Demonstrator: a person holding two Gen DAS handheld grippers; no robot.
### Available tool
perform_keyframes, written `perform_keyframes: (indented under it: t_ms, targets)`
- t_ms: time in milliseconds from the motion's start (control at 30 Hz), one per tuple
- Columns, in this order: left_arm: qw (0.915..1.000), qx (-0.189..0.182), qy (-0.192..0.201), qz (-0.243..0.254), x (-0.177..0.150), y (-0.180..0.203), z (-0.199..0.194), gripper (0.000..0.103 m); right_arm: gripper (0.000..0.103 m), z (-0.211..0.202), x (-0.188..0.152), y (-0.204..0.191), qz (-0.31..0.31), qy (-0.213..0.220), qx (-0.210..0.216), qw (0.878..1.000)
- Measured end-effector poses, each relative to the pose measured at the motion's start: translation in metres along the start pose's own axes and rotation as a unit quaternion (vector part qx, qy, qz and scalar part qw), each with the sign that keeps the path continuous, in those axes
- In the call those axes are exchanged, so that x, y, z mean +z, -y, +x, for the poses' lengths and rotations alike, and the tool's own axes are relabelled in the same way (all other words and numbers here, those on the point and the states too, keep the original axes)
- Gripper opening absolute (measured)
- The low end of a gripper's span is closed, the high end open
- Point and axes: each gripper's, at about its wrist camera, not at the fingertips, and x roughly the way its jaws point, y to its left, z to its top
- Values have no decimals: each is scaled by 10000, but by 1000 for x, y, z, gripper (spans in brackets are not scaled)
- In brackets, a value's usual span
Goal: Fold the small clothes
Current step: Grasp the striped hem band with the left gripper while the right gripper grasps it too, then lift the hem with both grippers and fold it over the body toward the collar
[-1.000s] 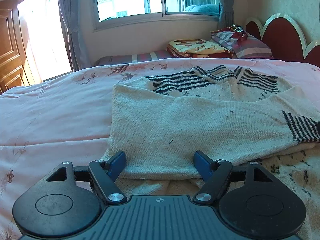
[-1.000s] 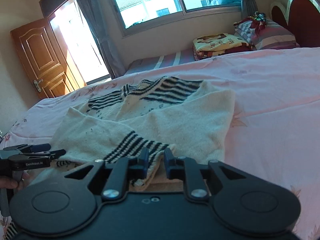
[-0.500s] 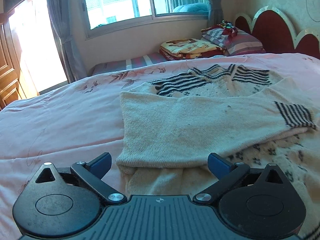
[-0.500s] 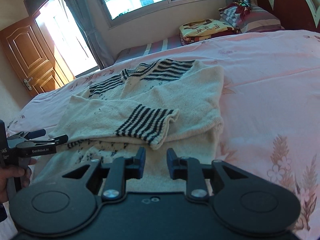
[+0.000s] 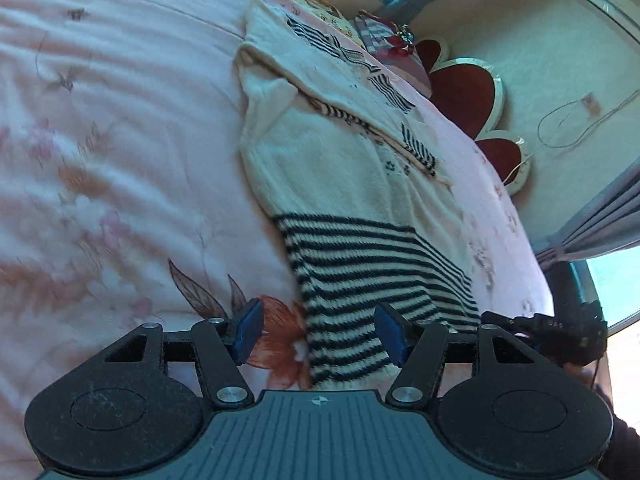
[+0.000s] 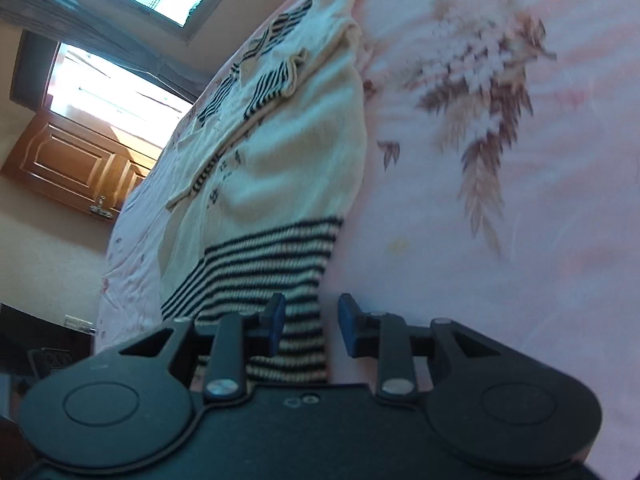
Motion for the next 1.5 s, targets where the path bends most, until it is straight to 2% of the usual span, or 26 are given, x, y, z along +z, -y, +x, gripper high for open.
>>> perform_keyframes:
  t_ms: [67, 133, 167, 200, 267, 433, 500, 533, 567, 600, 667, 733, 800, 933, 1067, 1200, 1267, 1500]
  targets:
    - [9997, -194, 15, -110, 0, 1, 8, 61, 30, 7, -4, -2, 95, 32, 133, 9999]
    - [9981, -474, -51, -382, 0, -2, 22, 49, 29, 16, -1, -3, 251, 55, 308, 9992]
    - [9973, -549, -122, -479, 0, -3, 30, 34, 29, 21, 2, -3, 308, 49, 385, 9988]
    - [9966, -616, -148, -526, 2, -1, 40, 29, 28, 25, 5, -4, 327, 60, 426, 9985]
    - [9948, -740, -88, -691, 5, -3, 52, 24, 25, 32, 12, -5, 331, 82, 469, 9983]
    - [9950, -678, 77, -736, 7, -1, 56, 23, 22, 29, 23, 5, 461, 217, 526, 9973]
    - [9982, -415, 126, -425, 9, 9, 56, 4, 7, 30, 24, -1, 196, 138, 312, 9992]
    - [9978, -492, 226, -369, 10, 11, 50, 4, 7, 25, 22, -10, -191, 159, 153, 9996]
    - [9966, -641, 402, -317, 11, 13, 40, 4, 7, 17, 21, -19, -382, 208, 259, 9987]
    - [9962, -635, 550, -236, 11, 15, 30, 4, 7, 8, 21, -24, -507, 284, 404, 9975]
    - [9975, -344, 621, -62, 12, 12, 18, 4, 6, -10, 20, -29, -806, 452, 430, 9948]
    - [9993, -14, 378, -69, 9, 1, 28, 4, 6, -7, 21, -18, -797, 325, 329, 9957]
    - [9984, -194, 411, -346, 8, -11, 31, 4, 6, 6, 22, -3, -627, 124, 54, 9979]
    - [9962, -427, 562, -506, 11, -9, 26, 4, 6, 1, 20, -2, -519, 295, 394, 9974]
    - [9924, -625, 854, -636, 26, -6, 22, 4, 6, -2, 39, -22, -731, 595, 606, 9937]
    - [9877, -783, 1220, -584, 62, 0, 21, 4, 6, -3, 74, -41, -906, 941, 709, 9889]
    - [9845, -874, 1394, -599, 90, 5, 26, 4, 6, -3, 97, -45, -891, 1105, 749, 9870]
    - [9834, -799, 1599, -325, 188, 27, 56, 4, 6, 21, 180, -48, -358, 1290, 1073, 9852]
